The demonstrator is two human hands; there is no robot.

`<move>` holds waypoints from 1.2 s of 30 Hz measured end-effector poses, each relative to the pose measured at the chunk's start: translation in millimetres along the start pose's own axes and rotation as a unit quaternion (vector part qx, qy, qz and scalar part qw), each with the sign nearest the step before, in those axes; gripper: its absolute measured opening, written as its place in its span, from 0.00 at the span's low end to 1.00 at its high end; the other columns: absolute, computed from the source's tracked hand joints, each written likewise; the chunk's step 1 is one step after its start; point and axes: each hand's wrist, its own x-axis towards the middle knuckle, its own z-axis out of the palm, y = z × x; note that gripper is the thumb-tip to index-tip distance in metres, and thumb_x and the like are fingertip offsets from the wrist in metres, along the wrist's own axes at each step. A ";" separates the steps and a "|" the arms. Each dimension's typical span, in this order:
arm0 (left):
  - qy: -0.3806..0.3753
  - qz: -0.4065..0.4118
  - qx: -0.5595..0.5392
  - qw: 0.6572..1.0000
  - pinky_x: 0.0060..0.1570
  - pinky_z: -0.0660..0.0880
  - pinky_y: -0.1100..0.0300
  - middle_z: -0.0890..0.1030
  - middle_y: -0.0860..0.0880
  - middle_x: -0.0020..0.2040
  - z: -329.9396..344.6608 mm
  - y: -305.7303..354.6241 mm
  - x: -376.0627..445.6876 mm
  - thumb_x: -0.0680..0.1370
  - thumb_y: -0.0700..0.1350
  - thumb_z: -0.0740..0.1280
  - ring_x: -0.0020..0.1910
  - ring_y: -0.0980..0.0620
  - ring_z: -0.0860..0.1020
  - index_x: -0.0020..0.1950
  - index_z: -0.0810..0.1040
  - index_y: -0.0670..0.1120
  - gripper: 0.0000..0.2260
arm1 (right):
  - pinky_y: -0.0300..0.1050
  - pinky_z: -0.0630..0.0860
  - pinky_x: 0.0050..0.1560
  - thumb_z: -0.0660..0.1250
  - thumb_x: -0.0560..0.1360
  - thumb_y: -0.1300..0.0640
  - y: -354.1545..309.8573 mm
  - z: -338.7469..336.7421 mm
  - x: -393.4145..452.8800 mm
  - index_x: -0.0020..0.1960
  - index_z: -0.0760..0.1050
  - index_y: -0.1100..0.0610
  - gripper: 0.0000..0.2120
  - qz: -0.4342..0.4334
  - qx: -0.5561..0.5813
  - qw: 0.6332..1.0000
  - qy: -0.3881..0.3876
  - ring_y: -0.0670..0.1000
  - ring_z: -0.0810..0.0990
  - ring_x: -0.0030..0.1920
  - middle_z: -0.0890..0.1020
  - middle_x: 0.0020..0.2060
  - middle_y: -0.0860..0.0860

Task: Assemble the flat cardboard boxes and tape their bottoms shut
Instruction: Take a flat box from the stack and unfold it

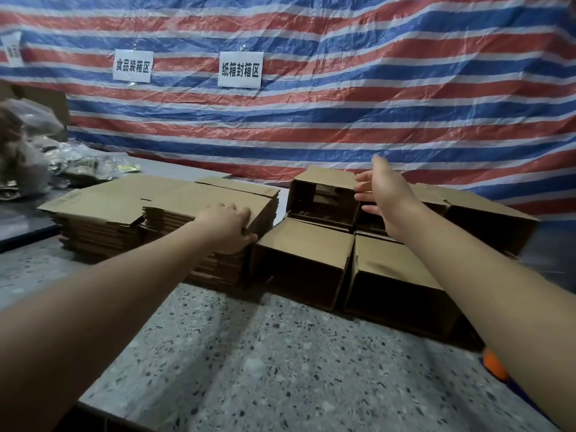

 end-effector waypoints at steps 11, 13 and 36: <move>0.058 0.031 0.065 0.996 0.50 0.71 0.52 0.78 0.45 0.55 -5.3 4.3 -26.6 0.80 0.64 0.56 0.53 0.42 0.77 0.58 0.71 0.49 0.19 | 0.52 0.75 0.61 0.48 0.85 0.42 -1.7 16.8 -7.6 0.56 0.76 0.59 0.25 -0.007 0.001 1.000 -0.030 0.53 0.79 0.55 0.81 0.54 0.56; 0.060 0.039 0.092 0.993 0.51 0.70 0.51 0.78 0.45 0.56 -3.8 4.6 -32.8 0.81 0.61 0.58 0.54 0.42 0.77 0.61 0.70 0.49 0.17 | 0.53 0.76 0.62 0.48 0.85 0.42 -1.1 17.4 -9.7 0.56 0.77 0.59 0.26 -0.011 -0.007 0.999 -0.033 0.53 0.80 0.55 0.81 0.55 0.57; 0.169 0.125 -0.487 0.848 0.44 0.74 0.56 0.83 0.50 0.40 -203.4 22.3 -89.0 0.78 0.62 0.61 0.39 0.53 0.80 0.47 0.80 0.57 0.13 | 0.43 0.73 0.47 0.58 0.81 0.38 -60.4 -56.2 3.2 0.72 0.67 0.52 0.26 -0.160 0.111 0.975 0.103 0.45 0.77 0.54 0.78 0.58 0.47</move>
